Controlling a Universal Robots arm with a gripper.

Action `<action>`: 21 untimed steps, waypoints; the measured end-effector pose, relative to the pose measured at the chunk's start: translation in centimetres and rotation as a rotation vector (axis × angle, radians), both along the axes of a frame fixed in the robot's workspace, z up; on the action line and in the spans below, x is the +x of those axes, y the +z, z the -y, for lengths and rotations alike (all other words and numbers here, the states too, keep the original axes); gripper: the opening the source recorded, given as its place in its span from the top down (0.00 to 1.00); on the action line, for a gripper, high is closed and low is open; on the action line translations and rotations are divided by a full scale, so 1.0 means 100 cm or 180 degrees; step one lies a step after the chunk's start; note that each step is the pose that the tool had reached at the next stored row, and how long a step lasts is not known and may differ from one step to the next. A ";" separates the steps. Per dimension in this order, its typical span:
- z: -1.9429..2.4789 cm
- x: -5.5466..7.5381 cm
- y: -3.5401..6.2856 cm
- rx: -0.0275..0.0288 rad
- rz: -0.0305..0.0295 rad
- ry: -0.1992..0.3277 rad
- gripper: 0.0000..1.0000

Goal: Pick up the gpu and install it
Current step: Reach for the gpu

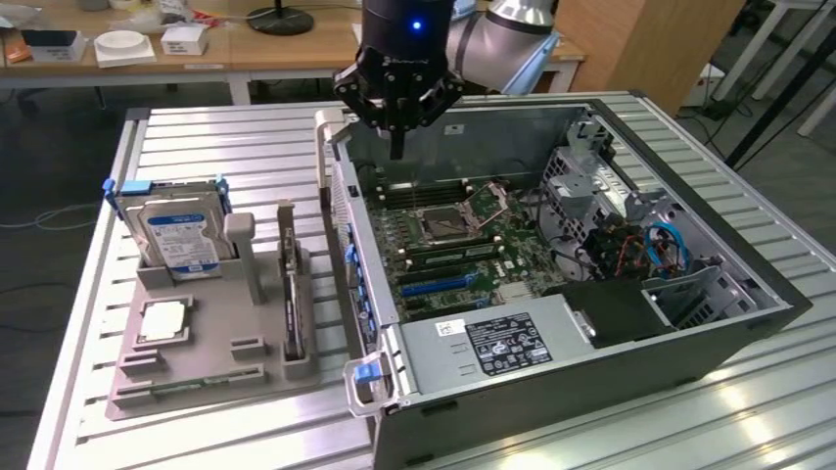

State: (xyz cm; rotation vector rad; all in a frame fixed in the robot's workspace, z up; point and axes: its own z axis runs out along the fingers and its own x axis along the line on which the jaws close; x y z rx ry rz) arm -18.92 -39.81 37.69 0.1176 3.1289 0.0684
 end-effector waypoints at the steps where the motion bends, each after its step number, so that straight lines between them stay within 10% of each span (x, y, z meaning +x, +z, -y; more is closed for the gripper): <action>1: 0.0000 -0.002 -0.0005 0.0000 -0.0002 0.0000 0.89; 21: 0.0000 -0.035 -0.0097 0.0000 -0.0051 0.0000 0.89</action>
